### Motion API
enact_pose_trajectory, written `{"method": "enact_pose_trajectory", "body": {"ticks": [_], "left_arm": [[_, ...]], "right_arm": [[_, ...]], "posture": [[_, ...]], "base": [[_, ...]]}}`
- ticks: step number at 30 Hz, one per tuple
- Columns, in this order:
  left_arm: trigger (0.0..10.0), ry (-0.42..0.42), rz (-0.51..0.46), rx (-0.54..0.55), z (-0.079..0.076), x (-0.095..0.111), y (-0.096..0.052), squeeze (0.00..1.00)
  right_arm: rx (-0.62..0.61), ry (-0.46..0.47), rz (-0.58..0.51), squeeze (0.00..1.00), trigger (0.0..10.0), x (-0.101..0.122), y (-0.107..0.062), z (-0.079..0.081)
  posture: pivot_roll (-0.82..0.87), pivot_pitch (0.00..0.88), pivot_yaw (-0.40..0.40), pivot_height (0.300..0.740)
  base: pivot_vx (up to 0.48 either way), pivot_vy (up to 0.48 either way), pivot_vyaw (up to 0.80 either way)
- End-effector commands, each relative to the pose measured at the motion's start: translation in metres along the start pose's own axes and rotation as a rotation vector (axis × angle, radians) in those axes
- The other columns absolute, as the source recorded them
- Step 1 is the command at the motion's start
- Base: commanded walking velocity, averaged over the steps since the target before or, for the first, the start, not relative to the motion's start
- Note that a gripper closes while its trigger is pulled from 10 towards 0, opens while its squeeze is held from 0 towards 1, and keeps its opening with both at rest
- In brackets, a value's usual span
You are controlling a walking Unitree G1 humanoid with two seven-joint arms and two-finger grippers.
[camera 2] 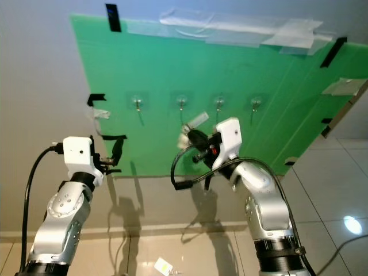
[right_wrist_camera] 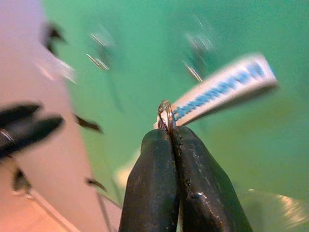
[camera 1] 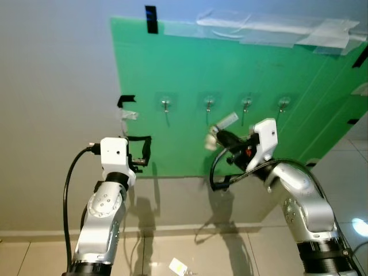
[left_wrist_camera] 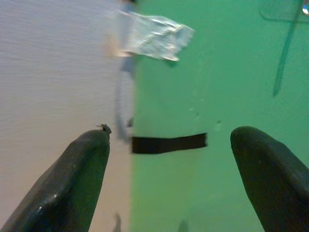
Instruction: Hang keys on a hook
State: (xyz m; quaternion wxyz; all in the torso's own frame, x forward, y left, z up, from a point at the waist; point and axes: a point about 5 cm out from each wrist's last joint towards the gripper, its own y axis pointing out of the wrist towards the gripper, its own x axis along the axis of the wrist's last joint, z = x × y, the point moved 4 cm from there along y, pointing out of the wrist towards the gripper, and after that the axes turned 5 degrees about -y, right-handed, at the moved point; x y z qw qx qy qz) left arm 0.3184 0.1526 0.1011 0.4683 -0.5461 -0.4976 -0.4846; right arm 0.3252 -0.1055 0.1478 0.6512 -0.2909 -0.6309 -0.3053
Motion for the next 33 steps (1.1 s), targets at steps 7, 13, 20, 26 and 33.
{"method": "enact_pose_trajectory", "body": {"ticks": [7, 13, 20, 26, 33], "left_arm": [[10.0, 0.023, 0.011, -0.043, -0.011, -0.002, 0.002, 0.0], [10.0, 0.025, 0.016, -0.052, -0.013, -0.003, 0.001, 0.0], [10.0, 0.017, 0.031, -0.052, -0.012, -0.006, 0.0, 0.0], [10.0, 0.012, 0.036, -0.057, -0.013, -0.007, 0.0, 0.0], [10.0, 0.007, 0.041, -0.06, -0.013, -0.008, -0.002, 0.0]], "right_arm": [[0.046, 0.056, -0.04, 0.0, 10.0, 0.022, 0.018, -0.005], [0.039, 0.098, -0.073, 0.0, 10.0, 0.031, 0.032, -0.008], [-0.008, 0.22, -0.069, 0.0, 10.0, 0.024, 0.041, -0.024], [-0.077, 0.293, -0.069, 0.0, 10.0, 0.018, 0.045, -0.04], [-0.104, 0.354, -0.095, 0.0, 10.0, 0.019, 0.043, -0.048]], "posture": [[0.09, 0.0, -0.051, 0.74], [0.1, 0.0, -0.048, 0.74], [0.1, 0.0, -0.05, 0.74], [0.1, 0.0, -0.048, 0.74], [0.1, 0.0, -0.047, 0.74]], "base": [[0.0, 0.0, 0.0], [0.0, 0.0, 0.0], [0.0, 0.0, 0.0], [0.0, 0.0, 0.0], [0.0, 0.0, 0.0]]}}
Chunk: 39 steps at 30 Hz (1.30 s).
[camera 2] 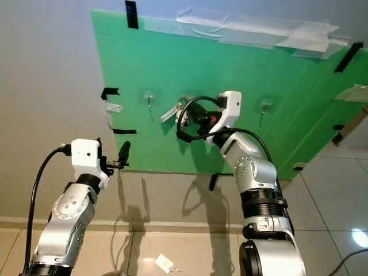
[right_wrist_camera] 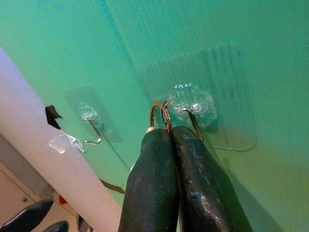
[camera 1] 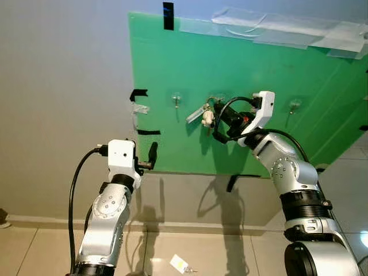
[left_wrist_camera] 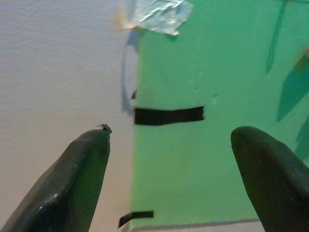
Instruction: Hang keys on a hook
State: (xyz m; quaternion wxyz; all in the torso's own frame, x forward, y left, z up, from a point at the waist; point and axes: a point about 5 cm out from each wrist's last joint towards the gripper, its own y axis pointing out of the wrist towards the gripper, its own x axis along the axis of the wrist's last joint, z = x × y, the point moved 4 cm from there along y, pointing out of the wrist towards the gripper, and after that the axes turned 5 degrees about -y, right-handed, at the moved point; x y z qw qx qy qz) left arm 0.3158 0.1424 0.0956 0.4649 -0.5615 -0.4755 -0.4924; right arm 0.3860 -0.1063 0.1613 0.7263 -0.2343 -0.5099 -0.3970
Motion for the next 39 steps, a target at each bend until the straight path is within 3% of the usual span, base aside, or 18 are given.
{"method": "enact_pose_trajectory", "body": {"ticks": [1, 8, 10, 11, 12, 17, 19, 24, 26, 30, 34, 39], "left_arm": [[10.0, -0.005, 0.015, -0.014, -0.004, -0.002, -0.001, 0.0], [10.0, -0.004, 0.023, -0.023, -0.005, -0.004, 0.0, 0.0], [10.0, -0.004, 0.023, -0.026, -0.005, -0.004, 0.0, 0.0], [10.0, -0.003, 0.024, -0.027, -0.005, -0.004, 0.001, 0.0], [10.0, -0.003, 0.024, -0.027, -0.005, -0.004, 0.001, 0.0], [10.0, 0.0, 0.023, -0.03, -0.006, -0.004, 0.002, 0.0], [10.0, 0.0, 0.024, -0.03, -0.006, -0.005, 0.003, 0.0], [10.0, 0.0, 0.023, -0.039, -0.008, -0.005, 0.004, 0.0], [10.0, 0.002, 0.023, -0.047, -0.009, -0.005, 0.007, 0.0], [10.0, 0.003, 0.023, -0.051, -0.01, -0.005, 0.007, 0.0], [10.0, 0.003, 0.025, -0.056, -0.011, -0.005, 0.008, 0.0], [10.0, 0.002, 0.027, -0.053, -0.009, -0.005, 0.007, 0.0]], "right_arm": [[-0.031, 0.015, -0.025, 0.0, 10.0, 0.006, -0.003, -0.008], [-0.014, -0.039, -0.022, 0.0, 10.0, 0.005, -0.01, -0.004], [-0.012, -0.105, -0.014, 0.0, 10.0, 0.004, -0.012, -0.002], [-0.006, -0.187, -0.003, 0.0, 10.0, 0.003, -0.013, 0.002], [-0.006, -0.187, -0.003, 0.0, 10.0, 0.003, -0.013, 0.002], [0.006, -0.355, -0.032, 0.0, 10.0, 0.007, -0.019, 0.017], [0.006, -0.368, -0.042, 0.0, 10.0, 0.008, -0.021, 0.019], [0.009, -0.334, -0.078, 0.0, 10.0, 0.015, -0.025, 0.023], [-0.022, -0.256, -0.101, 0.0, 10.0, 0.019, -0.027, 0.015], [-0.026, -0.213, -0.113, 0.0, 10.0, 0.022, -0.029, 0.015], [-0.008, -0.095, -0.123, 0.0, 10.0, 0.022, -0.034, 0.017], [0.021, -0.054, -0.101, 0.0, 10.0, 0.015, -0.042, 0.022]], "posture": [[0.1, 0.0, -0.046, 0.74], [0.1, 0.0, -0.042, 0.74], [0.09, 0.0, -0.041, 0.74], [0.09, 0.0, -0.042, 0.74], [0.09, 0.0, -0.042, 0.74], [0.09, 0.0, -0.044, 0.74], [0.09, 0.0, -0.042, 0.74], [0.08, 0.0, -0.037, 0.74], [0.08, 0.0, -0.033, 0.74], [0.08, 0.0, -0.032, 0.74], [0.08, 0.0, -0.033, 0.74], [0.08, 0.0, -0.033, 0.74]], "base": [[0.0, 0.0, 0.0], [0.0, 0.0, 0.0], [0.0, 0.0, 0.0], [0.0, 0.0, 0.0], [0.0, 0.0, 0.0], [0.0, 0.0, 0.0], [0.0, 0.0, 0.0], [0.0, 0.0, 0.0], [0.0, 0.0, 0.0], [0.0, 0.0, 0.0], [0.0, 0.0, 0.0], [0.0, 0.0, 0.0]]}}
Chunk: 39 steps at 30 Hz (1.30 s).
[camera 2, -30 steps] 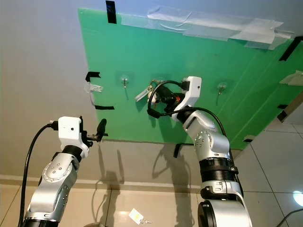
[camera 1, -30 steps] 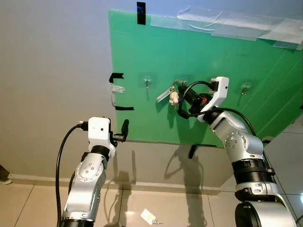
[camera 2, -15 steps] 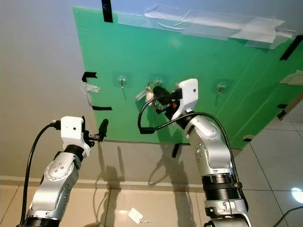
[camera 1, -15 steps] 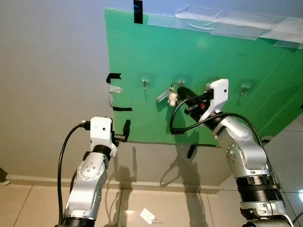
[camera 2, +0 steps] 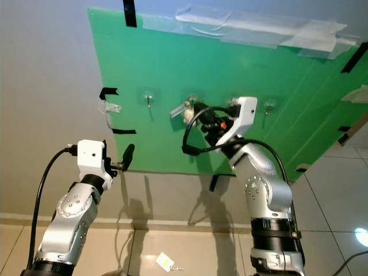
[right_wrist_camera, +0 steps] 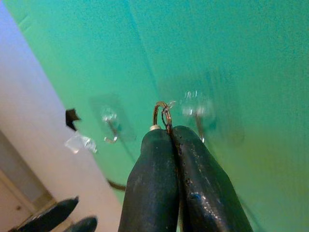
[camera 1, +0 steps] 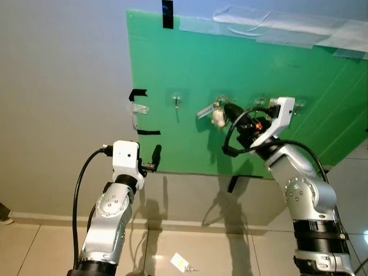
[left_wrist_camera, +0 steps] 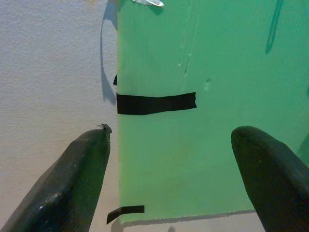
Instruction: Hang keys on a hook
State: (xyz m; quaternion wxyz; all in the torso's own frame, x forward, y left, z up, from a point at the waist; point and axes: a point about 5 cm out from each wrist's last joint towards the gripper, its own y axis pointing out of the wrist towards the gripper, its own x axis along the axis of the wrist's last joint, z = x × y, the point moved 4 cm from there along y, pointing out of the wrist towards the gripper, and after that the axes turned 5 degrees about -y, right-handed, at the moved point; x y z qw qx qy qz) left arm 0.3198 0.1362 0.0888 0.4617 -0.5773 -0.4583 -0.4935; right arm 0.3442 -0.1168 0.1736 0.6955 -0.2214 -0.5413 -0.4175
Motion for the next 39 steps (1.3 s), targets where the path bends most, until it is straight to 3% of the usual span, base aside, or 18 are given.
{"method": "enact_pose_trajectory", "body": {"ticks": [1, 6, 12, 20, 29, 39], "left_arm": [[10.0, 0.004, -0.002, -0.015, -0.004, 0.001, 0.002, 0.0], [10.0, 0.004, 0.0, -0.018, -0.004, 0.001, 0.002, 0.0], [10.0, 0.003, -0.001, -0.019, -0.005, 0.002, 0.004, 0.0], [10.0, 0.001, -0.002, -0.016, -0.005, 0.002, 0.004, 0.0], [10.0, 0.002, 0.002, -0.018, -0.006, 0.001, 0.002, 0.0], [10.0, 0.001, 0.011, -0.013, -0.005, -0.001, 0.001, 0.0]], "right_arm": [[0.028, 0.022, -0.008, 0.0, 10.0, 0.005, -0.004, 0.006], [0.072, 0.079, 0.021, 0.0, 10.0, -0.002, -0.007, 0.016], [0.043, 0.153, 0.021, 0.0, 10.0, -0.002, -0.006, 0.007], [0.028, 0.152, 0.039, 0.0, 10.0, -0.004, 0.0, 0.004], [-0.033, 0.152, 0.041, 0.0, 10.0, -0.006, 0.017, -0.012], [-0.118, 0.284, 0.027, 0.0, 10.0, -0.014, 0.021, -0.034]], "posture": [[0.08, 0.0, -0.033, 0.74], [0.07, 0.0, -0.029, 0.74], [0.07, 0.0, -0.031, 0.74], [0.08, 0.0, -0.033, 0.74], [0.08, 0.0, -0.034, 0.74], [0.09, 0.0, -0.034, 0.74]], "base": [[0.0, 0.0, 0.0], [0.0, 0.0, 0.0], [0.0, 0.0, 0.0], [0.0, 0.0, 0.0], [0.0, 0.0, 0.0], [0.0, 0.0, 0.0]]}}
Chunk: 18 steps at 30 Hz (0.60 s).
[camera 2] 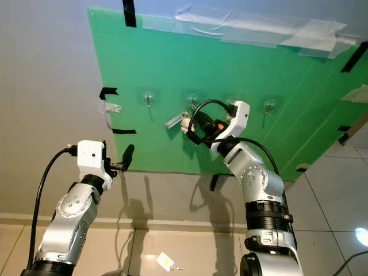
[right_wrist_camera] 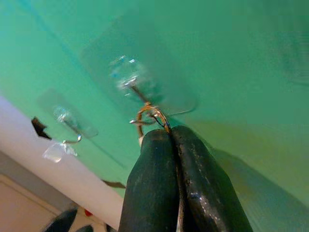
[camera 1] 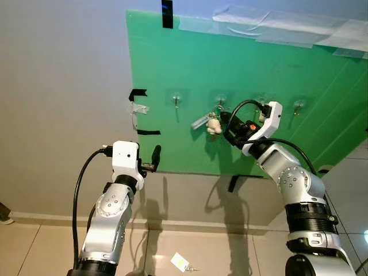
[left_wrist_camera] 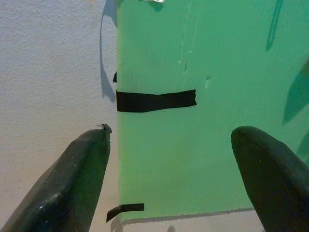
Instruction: Hang keys on a hook
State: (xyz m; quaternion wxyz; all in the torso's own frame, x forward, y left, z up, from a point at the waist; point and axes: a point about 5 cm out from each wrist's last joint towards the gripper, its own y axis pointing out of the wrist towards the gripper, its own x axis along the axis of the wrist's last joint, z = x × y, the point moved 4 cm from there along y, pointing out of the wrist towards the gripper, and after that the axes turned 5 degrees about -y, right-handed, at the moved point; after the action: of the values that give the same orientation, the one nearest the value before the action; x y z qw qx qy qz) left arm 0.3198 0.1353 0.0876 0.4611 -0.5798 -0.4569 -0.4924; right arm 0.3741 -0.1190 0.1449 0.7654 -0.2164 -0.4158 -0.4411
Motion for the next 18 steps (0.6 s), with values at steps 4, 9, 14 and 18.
{"method": "enact_pose_trajectory", "body": {"ticks": [4, 9, 14, 18], "left_arm": [[10.0, 0.004, 0.01, -0.012, -0.004, -0.001, 0.001, 0.0], [10.0, 0.005, 0.017, -0.016, -0.004, -0.002, 0.0, 0.0], [10.0, 0.009, 0.024, -0.019, -0.005, -0.003, 0.001, 0.0], [10.0, 0.01, 0.026, -0.019, -0.005, -0.004, 0.002, 0.0]], "right_arm": [[-0.055, 0.099, -0.071, 0.0, 10.0, 0.013, -0.001, -0.013], [-0.141, 0.176, -0.061, 0.0, 10.0, 0.007, -0.006, -0.032], [-0.214, -0.007, 0.024, 1.0, 10.0, -0.006, -0.007, -0.037], [-0.237, -0.082, 0.032, 1.0, 10.0, -0.01, -0.009, -0.036]], "posture": [[0.08, 0.0, -0.032, 0.74], [0.08, 0.0, -0.029, 0.74], [0.08, 0.0, -0.027, 0.74], [0.08, 0.0, -0.028, 0.74]], "base": [[0.0, 0.0, 0.0], [0.0, 0.0, 0.0], [0.0, 0.0, 0.0], [0.0, 0.0, 0.0]]}}
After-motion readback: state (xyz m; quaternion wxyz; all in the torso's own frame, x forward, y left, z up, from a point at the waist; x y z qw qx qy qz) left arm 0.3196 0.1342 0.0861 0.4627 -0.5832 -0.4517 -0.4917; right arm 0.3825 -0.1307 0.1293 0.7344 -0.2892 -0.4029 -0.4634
